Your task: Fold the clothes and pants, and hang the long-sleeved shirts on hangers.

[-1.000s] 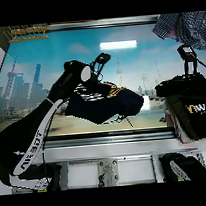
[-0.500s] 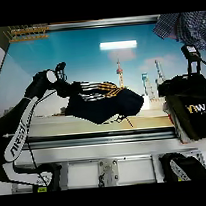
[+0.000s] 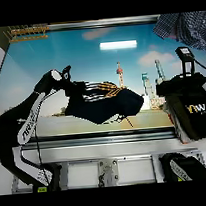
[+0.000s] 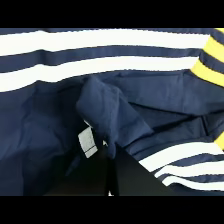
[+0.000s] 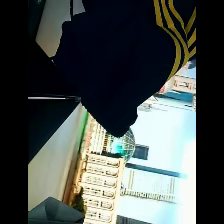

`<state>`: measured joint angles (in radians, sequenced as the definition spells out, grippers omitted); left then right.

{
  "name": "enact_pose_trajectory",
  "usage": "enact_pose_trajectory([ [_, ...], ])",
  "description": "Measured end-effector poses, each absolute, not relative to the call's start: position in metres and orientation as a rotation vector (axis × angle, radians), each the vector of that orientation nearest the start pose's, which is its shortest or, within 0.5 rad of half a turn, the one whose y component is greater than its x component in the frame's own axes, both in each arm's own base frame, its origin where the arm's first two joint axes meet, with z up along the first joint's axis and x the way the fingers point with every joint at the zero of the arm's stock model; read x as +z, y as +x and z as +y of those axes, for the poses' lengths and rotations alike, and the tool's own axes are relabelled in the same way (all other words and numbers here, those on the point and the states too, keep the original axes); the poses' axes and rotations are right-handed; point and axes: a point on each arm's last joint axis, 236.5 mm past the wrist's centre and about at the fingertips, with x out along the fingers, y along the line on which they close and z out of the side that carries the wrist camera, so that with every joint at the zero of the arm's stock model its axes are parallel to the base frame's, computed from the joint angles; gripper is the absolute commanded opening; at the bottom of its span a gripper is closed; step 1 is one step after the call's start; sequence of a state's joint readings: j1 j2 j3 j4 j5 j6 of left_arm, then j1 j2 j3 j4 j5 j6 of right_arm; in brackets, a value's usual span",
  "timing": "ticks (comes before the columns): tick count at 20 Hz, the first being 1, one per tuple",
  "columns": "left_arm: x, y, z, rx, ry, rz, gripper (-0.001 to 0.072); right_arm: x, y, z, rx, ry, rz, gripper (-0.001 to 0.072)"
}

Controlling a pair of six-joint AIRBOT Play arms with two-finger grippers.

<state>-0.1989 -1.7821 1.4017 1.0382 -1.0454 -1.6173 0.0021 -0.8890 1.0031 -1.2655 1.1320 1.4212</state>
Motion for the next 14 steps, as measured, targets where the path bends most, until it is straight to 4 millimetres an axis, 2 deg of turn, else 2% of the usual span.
enact_pose_trajectory([
  [1,-0.091,0.437,-0.195,-0.324,-0.444,1.460,0.0004,0.094,0.334,0.062,0.251,0.118,1.009,0.0053],
  [2,-0.089,0.439,-0.194,-0.330,-0.442,1.459,0.0004,0.084,0.337,0.059,0.234,0.122,1.037,0.0263],
  [3,-0.085,0.442,-0.193,-0.335,-0.443,1.451,0.0004,0.074,0.339,0.056,0.219,0.121,1.067,0.0572],
  [4,-0.079,0.445,-0.191,-0.342,-0.441,1.440,0.0004,0.062,0.342,0.053,0.206,0.129,1.102,0.0602],
  [7,-0.061,0.452,-0.183,-0.357,-0.435,1.399,0.0004,0.013,0.351,0.044,0.151,0.187,1.235,0.0602],
  [9,-0.050,0.455,-0.179,-0.363,-0.431,1.376,0.0004,-0.020,0.360,0.043,0.109,0.292,1.302,0.0603],
  [12,-0.044,0.455,-0.176,-0.373,-0.423,1.364,0.0005,-0.060,0.374,0.055,0.089,0.482,1.362,0.0602],
  [14,-0.042,0.455,-0.176,-0.376,-0.420,1.363,0.0005,-0.079,0.379,0.067,0.093,0.578,1.390,0.0586],
])
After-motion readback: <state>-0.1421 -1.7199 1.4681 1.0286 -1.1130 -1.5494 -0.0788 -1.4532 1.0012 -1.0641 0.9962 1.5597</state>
